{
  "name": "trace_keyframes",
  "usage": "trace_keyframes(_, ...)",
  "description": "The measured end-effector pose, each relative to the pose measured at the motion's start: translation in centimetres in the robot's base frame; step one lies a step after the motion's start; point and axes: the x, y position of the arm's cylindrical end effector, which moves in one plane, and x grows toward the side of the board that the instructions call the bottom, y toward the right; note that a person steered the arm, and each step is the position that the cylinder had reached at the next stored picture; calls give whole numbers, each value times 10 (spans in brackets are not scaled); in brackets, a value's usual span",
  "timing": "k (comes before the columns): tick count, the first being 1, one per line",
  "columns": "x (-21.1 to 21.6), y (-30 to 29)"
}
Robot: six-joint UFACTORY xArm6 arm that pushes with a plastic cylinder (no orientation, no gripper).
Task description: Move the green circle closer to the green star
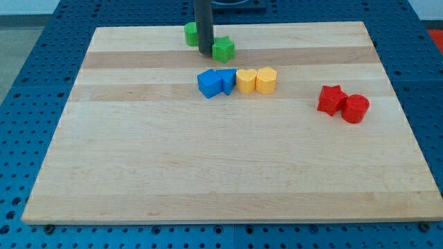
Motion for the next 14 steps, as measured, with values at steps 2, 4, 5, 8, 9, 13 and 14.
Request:
trace_keyframes(2, -9, -65)
trace_keyframes(4, -68, -78)
trace_keyframes(5, -77, -68)
trace_keyframes(8, -73, -21)
trace_keyframes(9, -61, -19)
trace_keyframes(13, -34, -7)
trace_keyframes(14, -34, -7)
